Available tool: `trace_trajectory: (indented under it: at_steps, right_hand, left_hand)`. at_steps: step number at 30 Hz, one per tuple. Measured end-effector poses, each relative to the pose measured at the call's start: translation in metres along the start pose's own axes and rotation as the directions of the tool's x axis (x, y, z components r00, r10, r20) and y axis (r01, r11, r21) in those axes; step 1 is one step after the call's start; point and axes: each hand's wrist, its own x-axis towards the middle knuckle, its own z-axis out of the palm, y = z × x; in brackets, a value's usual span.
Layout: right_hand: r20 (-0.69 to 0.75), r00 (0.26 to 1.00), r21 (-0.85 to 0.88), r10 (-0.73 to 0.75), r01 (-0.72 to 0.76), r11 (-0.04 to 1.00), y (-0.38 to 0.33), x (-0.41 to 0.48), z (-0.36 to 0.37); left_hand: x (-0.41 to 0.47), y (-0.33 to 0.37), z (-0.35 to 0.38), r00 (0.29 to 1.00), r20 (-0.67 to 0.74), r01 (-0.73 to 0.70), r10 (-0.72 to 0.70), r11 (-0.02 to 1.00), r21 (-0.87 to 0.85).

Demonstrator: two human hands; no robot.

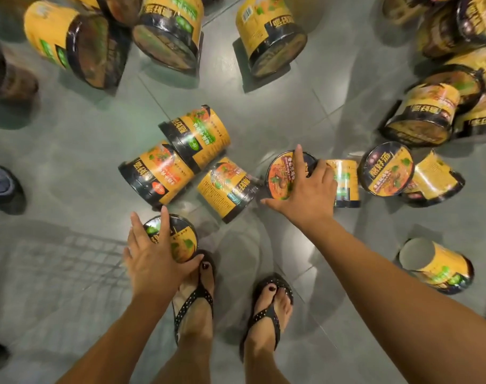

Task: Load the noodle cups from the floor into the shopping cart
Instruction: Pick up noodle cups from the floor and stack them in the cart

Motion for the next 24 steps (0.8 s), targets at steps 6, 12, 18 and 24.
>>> trace_trajectory:
  at_steps: [6, 12, 18, 24]
  right_hand:
    - [0.010, 1.000, -0.012, -0.014, 0.015, 1.000, -0.002, -0.026, -0.020]
    - [0.104, 0.992, -0.119, -0.064, 0.077, 0.990, -0.001, -0.104, -0.100]
    - [0.124, 0.981, -0.140, -0.149, 0.166, 0.976, 0.001, -0.206, -0.201]
    - [0.095, 0.968, -0.051, -0.231, 0.236, 0.970, 0.002, -0.305, -0.278]
  left_hand:
    - [-0.016, 0.004, -0.026, 0.999, -0.030, 0.020, -0.022, 0.998, -0.057]
    - [-0.079, 0.013, -0.106, 0.998, -0.068, 0.015, -0.019, 0.998, -0.056]
    - [-0.165, 0.012, -0.204, 0.994, -0.104, -0.053, 0.038, 0.988, -0.146]
    - [-0.268, 0.016, -0.314, 0.998, -0.020, 0.059, -0.062, 0.987, -0.152]
